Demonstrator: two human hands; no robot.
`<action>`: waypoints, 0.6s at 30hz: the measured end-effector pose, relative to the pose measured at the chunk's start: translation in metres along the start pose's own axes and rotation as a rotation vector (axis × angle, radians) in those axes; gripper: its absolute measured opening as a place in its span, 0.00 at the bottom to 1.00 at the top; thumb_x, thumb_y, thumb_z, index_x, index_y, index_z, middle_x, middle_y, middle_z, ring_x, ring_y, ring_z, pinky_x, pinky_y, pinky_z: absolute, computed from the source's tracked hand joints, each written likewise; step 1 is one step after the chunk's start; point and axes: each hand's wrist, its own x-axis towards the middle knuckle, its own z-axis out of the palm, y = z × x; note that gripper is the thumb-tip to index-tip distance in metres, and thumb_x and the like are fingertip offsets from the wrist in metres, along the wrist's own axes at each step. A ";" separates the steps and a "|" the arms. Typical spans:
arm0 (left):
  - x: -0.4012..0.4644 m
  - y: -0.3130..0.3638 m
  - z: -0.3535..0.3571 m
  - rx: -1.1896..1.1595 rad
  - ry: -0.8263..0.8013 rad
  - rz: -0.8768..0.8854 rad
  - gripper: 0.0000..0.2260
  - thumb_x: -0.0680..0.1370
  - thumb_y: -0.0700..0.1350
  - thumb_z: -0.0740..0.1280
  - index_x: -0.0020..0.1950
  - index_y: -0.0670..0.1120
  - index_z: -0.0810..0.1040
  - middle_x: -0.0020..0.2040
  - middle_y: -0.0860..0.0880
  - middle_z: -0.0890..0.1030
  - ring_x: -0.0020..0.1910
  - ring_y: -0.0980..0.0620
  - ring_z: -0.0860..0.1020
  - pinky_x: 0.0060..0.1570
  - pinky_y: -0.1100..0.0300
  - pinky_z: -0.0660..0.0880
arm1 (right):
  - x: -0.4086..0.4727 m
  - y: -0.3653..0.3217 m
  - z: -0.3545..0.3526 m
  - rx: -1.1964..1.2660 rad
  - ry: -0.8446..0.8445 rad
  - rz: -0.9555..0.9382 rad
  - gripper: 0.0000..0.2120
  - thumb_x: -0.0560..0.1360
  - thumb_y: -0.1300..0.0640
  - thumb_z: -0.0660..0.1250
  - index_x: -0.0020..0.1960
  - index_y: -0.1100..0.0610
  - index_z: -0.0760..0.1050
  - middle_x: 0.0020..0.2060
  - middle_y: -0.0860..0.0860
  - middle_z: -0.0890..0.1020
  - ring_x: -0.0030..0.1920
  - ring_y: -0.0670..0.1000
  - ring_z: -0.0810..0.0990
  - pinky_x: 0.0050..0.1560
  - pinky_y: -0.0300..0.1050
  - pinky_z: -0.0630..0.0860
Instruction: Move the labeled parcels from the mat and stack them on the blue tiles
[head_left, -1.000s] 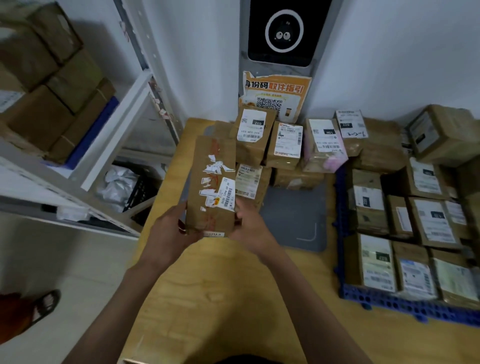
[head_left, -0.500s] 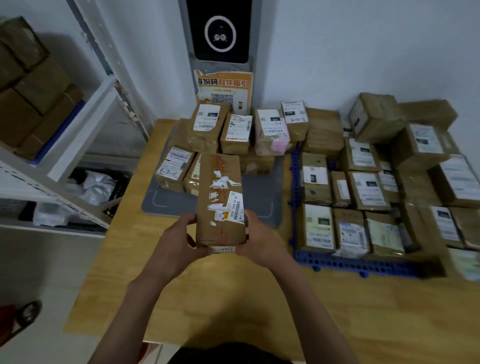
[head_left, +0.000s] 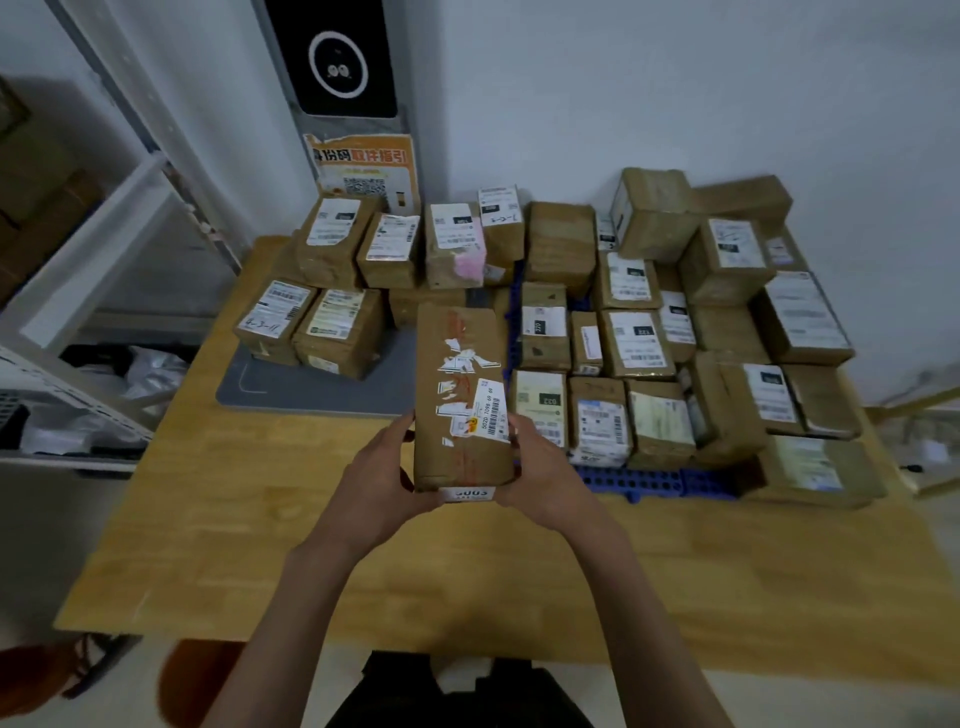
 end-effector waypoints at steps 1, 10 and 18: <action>-0.002 0.004 0.005 -0.001 -0.010 0.007 0.46 0.64 0.54 0.80 0.76 0.60 0.59 0.66 0.56 0.74 0.36 0.62 0.80 0.42 0.59 0.77 | -0.005 0.005 -0.003 0.003 0.006 0.003 0.39 0.70 0.69 0.73 0.74 0.53 0.58 0.63 0.52 0.75 0.57 0.52 0.77 0.53 0.51 0.80; 0.005 0.029 0.028 0.021 -0.090 0.073 0.46 0.65 0.53 0.80 0.76 0.61 0.57 0.68 0.57 0.72 0.37 0.65 0.79 0.41 0.62 0.75 | -0.025 0.028 -0.025 -0.007 0.077 0.052 0.41 0.69 0.68 0.72 0.76 0.53 0.57 0.66 0.52 0.72 0.61 0.53 0.74 0.57 0.51 0.78; 0.017 0.039 0.048 -0.030 -0.200 0.139 0.46 0.64 0.53 0.80 0.74 0.66 0.55 0.66 0.60 0.72 0.43 0.60 0.80 0.36 0.69 0.70 | -0.041 0.047 -0.037 0.008 0.171 0.117 0.40 0.67 0.68 0.73 0.73 0.51 0.61 0.58 0.44 0.74 0.54 0.48 0.76 0.42 0.38 0.77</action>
